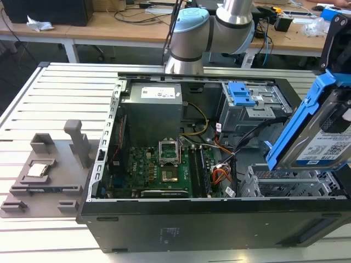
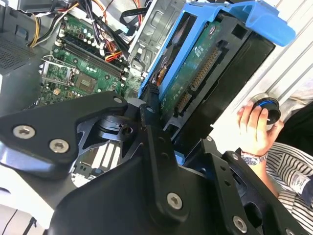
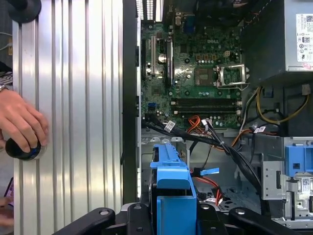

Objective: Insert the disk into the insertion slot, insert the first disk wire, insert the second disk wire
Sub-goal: 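Insert the disk into the insertion slot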

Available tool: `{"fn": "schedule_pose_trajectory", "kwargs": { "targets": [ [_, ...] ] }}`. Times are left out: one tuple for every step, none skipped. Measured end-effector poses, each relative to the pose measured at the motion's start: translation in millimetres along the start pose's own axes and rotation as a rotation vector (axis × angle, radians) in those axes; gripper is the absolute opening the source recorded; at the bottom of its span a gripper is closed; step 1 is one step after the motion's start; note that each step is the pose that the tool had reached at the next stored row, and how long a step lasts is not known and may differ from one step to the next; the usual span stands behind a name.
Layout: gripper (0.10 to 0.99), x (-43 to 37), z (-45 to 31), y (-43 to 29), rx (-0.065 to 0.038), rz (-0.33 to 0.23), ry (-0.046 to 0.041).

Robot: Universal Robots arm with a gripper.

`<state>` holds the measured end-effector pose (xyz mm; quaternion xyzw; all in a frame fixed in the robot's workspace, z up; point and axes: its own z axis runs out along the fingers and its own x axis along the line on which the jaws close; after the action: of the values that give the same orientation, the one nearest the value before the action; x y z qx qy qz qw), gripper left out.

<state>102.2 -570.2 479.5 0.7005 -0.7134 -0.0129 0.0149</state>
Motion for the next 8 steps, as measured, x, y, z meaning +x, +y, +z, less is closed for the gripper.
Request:
{"fn": "schedule_pose_trajectory", "kwargs": {
  "targets": [
    [0.361,0.0,0.9,0.0,0.0,0.0,0.0],
    [0.361,0.0,1.8,0.0,0.0,0.0,0.0001],
    [0.361,0.0,2.5,0.0,0.0,0.0,0.0001],
    [0.361,0.0,3.2,-0.1,0.0,0.0,0.0001],
    [0.361,0.0,3.9,-0.1,0.0,0.0,0.0001],
    [0.361,0.0,4.3,-0.1,0.0,0.0,0.0001],
    [0.361,0.0,4.7,-0.1,0.0,0.0,0.0],
    [0.361,0.0,5.5,-0.1,0.0,0.0,0.0]
  ]
}}
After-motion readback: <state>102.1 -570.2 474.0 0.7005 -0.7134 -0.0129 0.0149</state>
